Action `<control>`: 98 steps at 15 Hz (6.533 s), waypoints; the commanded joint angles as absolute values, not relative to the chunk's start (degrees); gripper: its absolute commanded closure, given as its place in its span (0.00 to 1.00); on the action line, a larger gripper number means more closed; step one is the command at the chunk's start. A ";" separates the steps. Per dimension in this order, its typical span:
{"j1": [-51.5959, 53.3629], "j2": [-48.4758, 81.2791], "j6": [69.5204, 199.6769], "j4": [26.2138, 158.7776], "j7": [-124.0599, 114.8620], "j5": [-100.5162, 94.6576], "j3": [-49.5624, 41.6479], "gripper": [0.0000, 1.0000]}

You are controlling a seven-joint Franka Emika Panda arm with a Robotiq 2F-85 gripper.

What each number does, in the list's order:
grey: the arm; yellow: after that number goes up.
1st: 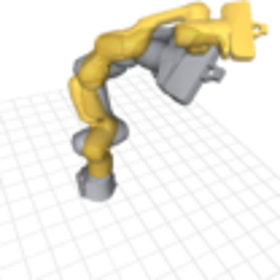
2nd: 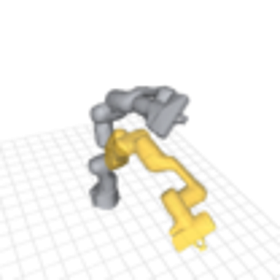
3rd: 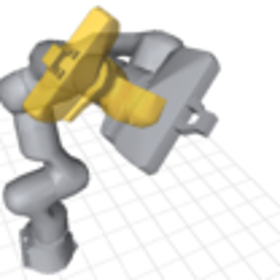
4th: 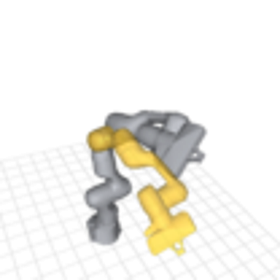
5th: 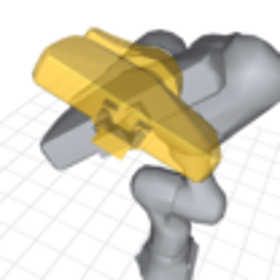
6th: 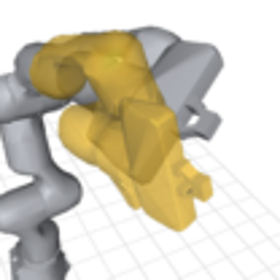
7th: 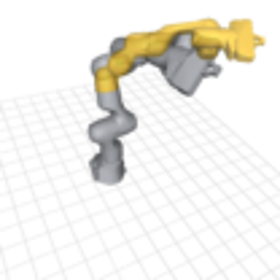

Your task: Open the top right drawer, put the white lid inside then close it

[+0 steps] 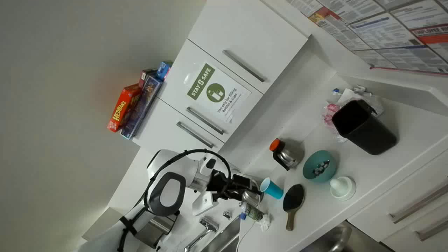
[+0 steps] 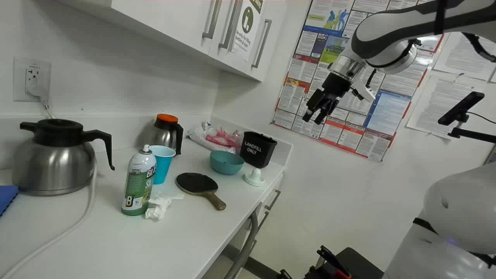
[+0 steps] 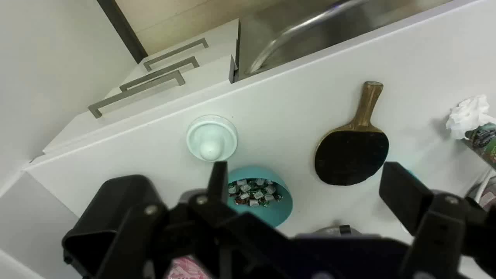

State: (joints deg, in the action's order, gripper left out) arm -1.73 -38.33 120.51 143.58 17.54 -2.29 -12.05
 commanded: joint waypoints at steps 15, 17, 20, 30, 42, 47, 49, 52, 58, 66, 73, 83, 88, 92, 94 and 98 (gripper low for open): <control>-0.75 -22.61 129.14 135.95 27.58 13.52 -27.33 0.00; 0.16 -18.44 128.00 135.07 35.98 22.99 -32.42 0.00; -0.56 -10.83 125.05 133.56 47.00 37.01 -37.63 0.00; -13.80 1.81 118.56 133.49 61.44 54.94 -30.91 0.00; -28.82 24.10 105.54 118.60 57.68 74.70 -26.42 0.00; -37.72 38.53 96.33 110.31 59.26 82.90 -22.61 0.00; -40.25 43.11 94.82 107.22 59.49 84.63 -21.28 0.00; -42.75 49.10 93.99 102.73 59.56 85.81 -19.63 0.00; -42.93 53.97 96.23 100.67 59.45 86.21 -18.59 0.00; -43.46 57.05 96.65 97.57 59.17 88.34 -17.42 0.00; -45.38 67.39 95.00 89.23 59.63 93.03 -15.02 0.00; -48.44 77.98 91.35 76.07 57.20 94.20 -10.20 0.00; -47.99 80.16 92.90 73.01 56.32 97.75 -7.98 0.00; -47.17 81.76 93.77 71.20 55.65 100.34 -7.02 0.25; -46.88 82.35 93.90 70.69 55.61 101.24 -6.83 0.34; -46.41 83.00 93.86 70.38 55.60 102.45 -6.96 0.66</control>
State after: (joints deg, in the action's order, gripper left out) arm -46.76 81.61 93.56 72.70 58.11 101.08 -6.87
